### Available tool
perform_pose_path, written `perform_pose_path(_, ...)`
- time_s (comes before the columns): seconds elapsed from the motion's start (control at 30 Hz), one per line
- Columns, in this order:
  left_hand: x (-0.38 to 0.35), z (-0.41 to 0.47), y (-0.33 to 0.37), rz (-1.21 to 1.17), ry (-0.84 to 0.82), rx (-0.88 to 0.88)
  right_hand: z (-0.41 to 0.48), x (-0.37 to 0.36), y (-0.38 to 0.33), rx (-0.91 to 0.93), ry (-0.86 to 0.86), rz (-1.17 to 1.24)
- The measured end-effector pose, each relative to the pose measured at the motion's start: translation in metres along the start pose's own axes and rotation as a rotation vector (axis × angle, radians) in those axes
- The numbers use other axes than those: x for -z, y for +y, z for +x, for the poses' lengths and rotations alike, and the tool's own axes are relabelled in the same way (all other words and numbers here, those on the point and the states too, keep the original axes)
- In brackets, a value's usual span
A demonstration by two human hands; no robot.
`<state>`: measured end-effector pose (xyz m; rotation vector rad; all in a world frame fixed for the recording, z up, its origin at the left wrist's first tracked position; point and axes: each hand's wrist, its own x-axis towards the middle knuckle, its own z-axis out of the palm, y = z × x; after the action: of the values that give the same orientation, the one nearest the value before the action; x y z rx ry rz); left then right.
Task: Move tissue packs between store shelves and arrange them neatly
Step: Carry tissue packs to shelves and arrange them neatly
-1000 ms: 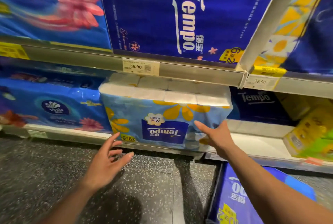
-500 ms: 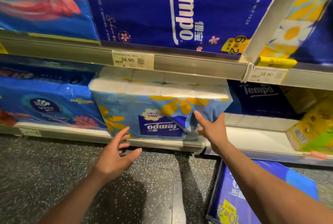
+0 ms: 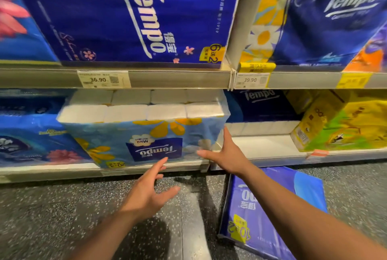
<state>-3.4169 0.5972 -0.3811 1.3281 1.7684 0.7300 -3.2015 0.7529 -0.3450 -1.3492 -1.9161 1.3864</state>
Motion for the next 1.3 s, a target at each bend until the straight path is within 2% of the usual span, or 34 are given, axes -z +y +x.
perform_pose_path(0.1,-0.015,0.005,0.025,0.104,-0.036,-0.03,-0.03,0.025,0.01,-0.039,0.042,-0.119)
perform_pose_path(0.27,-0.066,0.022,0.055,0.12,-0.132,-0.155,-0.09,0.08,0.04,-0.161,0.095,-0.253)
perform_pose_path(0.53,-0.174,0.06,0.098,0.187,-0.312,-0.232,-0.16,0.199,0.122,-0.334,0.191,-0.335)
perform_pose_path(0.83,-0.226,0.082,0.13,0.277,-0.354,-0.013,-0.16,0.27,0.187,-0.45,0.169,-0.2)
perform_pose_path(1.0,-0.238,0.094,0.098,0.295,-0.359,0.088,-0.15,0.264,0.232,-0.506,0.151,-0.21)
perform_pose_path(1.17,-0.26,0.112,0.052,0.299,-0.284,0.089,-0.151,0.231,0.284,-0.571,0.257,-0.143)
perform_pose_path(1.3,-0.283,0.134,0.0,0.23,-0.249,0.273,-0.144,0.212,0.327,-0.644,0.346,-0.033)
